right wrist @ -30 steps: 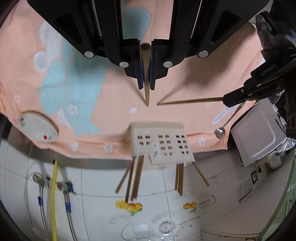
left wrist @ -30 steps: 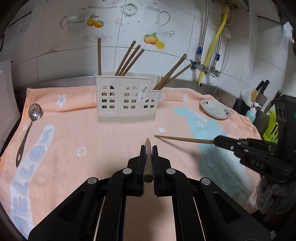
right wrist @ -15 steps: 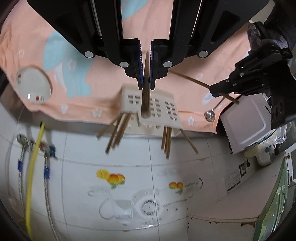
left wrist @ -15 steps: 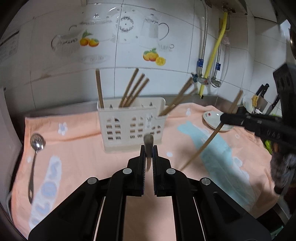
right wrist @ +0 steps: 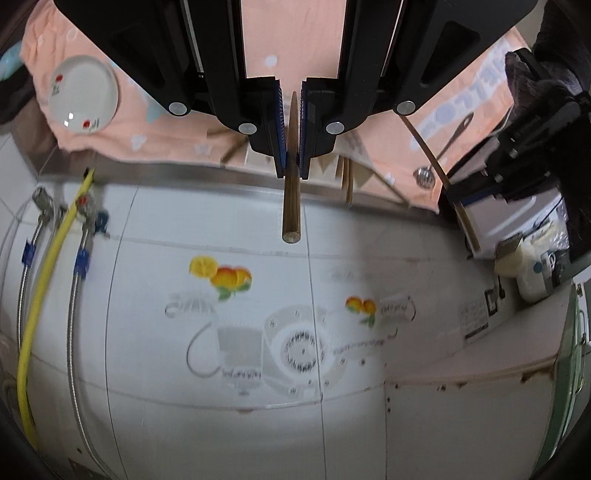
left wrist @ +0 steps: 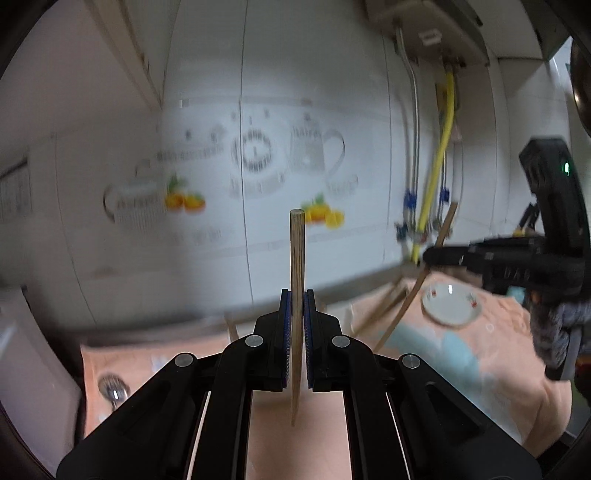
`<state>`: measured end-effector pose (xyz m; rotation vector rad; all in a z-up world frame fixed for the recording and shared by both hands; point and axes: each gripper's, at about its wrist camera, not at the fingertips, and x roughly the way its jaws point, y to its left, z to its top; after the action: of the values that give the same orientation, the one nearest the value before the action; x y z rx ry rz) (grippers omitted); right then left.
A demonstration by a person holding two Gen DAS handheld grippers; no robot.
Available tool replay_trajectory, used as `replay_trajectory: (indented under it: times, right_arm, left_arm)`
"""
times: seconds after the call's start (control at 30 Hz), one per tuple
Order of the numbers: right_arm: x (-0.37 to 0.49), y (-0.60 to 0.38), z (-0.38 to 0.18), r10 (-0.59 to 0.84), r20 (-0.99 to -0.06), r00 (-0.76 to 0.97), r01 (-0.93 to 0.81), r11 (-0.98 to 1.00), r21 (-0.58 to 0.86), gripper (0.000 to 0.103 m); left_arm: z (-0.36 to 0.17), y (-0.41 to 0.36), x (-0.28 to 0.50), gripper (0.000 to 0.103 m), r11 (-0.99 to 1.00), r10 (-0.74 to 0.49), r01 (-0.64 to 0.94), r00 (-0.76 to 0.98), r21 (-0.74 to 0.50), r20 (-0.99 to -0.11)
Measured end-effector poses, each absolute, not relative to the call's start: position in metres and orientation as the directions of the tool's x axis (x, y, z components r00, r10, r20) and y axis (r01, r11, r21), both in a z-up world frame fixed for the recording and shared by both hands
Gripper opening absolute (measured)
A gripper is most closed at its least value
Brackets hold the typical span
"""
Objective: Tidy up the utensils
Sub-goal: 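Lift both held chopsticks upright and carry them over the beige holder, then drop the chopsticks into the holder by opening both tools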
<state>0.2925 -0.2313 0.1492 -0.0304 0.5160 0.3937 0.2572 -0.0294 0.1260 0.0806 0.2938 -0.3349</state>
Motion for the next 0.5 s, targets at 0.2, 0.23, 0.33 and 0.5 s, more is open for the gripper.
replay_trajectory:
  times: [0.2, 0.23, 0.33, 0.5]
  right_arm:
    - [0.318, -0.228, 0.155, 0.350, -0.476, 0.807, -0.359, 0.930, 0.076, 0.007]
    - [0.323, -0.227, 0.155, 0.346, -0.475, 0.809, -0.354, 0.932, 0.075, 0.007]
    - [0.332, -0.226, 0.154, 0.344, -0.469, 0.814, -0.349, 0.934, 0.080, 0.007]
    - [0.347, -0.224, 0.147, 0.343, -0.471, 0.812, -0.347, 0.934, 0.082, 0.007]
  left_arm:
    - [0.157, -0.034, 0.285, 0.005, 0.954, -0.260, 0.285, 0.940, 0.089, -0.221]
    - [0.160, -0.035, 0.290, 0.005, 0.955, -0.256, 0.281, 0.943, 0.093, -0.214]
    - [0.162, -0.035, 0.305, 0.005, 0.958, -0.242, 0.267, 0.949, 0.103, -0.202]
    - [0.154, -0.032, 0.325, 0.005, 0.963, -0.236, 0.257, 0.949, 0.078, -0.211]
